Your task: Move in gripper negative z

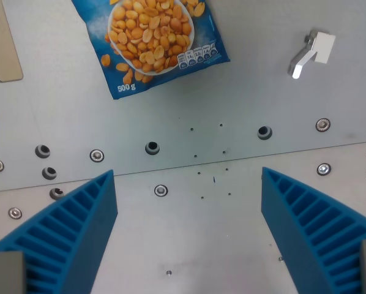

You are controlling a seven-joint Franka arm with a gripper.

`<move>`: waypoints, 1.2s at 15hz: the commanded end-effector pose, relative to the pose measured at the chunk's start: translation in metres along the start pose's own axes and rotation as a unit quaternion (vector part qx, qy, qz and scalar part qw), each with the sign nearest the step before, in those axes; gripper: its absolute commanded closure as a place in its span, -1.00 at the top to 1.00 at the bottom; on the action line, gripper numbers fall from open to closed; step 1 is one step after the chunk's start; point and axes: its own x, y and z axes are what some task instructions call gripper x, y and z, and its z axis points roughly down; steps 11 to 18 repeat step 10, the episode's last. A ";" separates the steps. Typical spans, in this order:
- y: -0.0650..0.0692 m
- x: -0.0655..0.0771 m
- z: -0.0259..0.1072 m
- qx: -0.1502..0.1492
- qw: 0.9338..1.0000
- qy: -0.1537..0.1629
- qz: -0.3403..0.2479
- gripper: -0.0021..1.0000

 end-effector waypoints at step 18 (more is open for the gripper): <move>0.000 -0.001 -0.052 0.000 1.000 0.003 0.000 1.00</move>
